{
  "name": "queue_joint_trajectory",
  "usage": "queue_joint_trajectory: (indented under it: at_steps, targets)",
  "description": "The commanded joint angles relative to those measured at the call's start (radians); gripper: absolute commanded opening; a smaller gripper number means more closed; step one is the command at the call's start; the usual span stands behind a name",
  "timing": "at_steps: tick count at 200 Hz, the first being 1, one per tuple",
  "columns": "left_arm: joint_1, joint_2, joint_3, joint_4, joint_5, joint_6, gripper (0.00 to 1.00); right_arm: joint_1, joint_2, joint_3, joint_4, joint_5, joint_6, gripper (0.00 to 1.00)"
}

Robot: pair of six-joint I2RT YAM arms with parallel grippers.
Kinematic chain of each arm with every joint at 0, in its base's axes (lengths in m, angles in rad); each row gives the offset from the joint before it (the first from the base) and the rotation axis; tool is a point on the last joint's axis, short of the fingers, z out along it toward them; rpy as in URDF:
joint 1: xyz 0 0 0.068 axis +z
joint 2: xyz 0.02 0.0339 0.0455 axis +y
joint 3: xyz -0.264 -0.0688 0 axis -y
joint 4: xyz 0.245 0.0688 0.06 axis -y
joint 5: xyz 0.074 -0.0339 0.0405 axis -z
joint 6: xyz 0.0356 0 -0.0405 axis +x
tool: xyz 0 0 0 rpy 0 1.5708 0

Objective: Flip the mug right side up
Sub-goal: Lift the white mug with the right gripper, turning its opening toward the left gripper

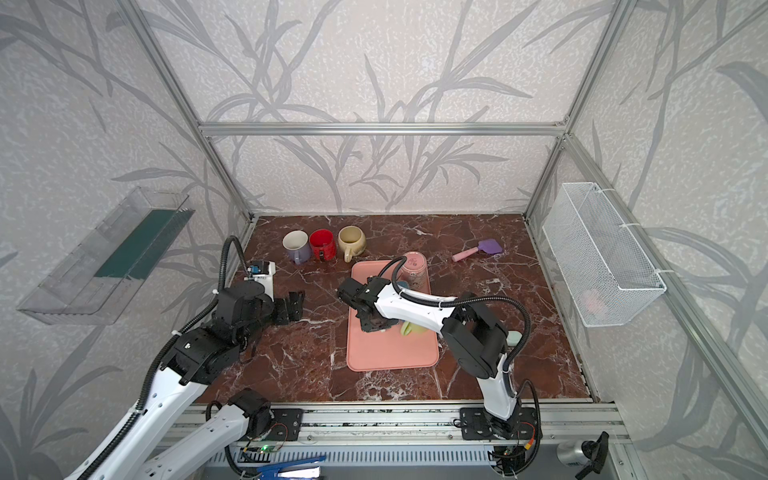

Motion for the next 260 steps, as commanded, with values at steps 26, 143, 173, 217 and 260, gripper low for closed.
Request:
queue_joint_trajectory:
  at_steps: [26, 143, 173, 217, 260]
  targets:
    - [0.0, -0.004, 0.019, -0.029, -0.012, 0.002, 0.91, -0.005, -0.011, 0.018, -0.012, 0.012, -0.038, 0.0]
    - [0.009, 0.035, 0.014, -0.002, 0.035, -0.019, 0.91, -0.031, -0.196, -0.132, 0.236, -0.173, -0.21, 0.0]
    - [0.011, 0.049, 0.016, 0.006, 0.045, -0.03, 0.91, -0.048, -0.238, -0.178, 0.293, -0.227, -0.231, 0.0]
    - [0.016, 0.035, -0.006, 0.061, 0.107, -0.029, 0.91, -0.094, -0.34, -0.287, 0.418, -0.329, -0.255, 0.0]
    - [0.03, -0.017, -0.072, 0.218, 0.311, -0.07, 0.93, -0.17, -0.457, -0.404, 0.567, -0.438, -0.268, 0.0]
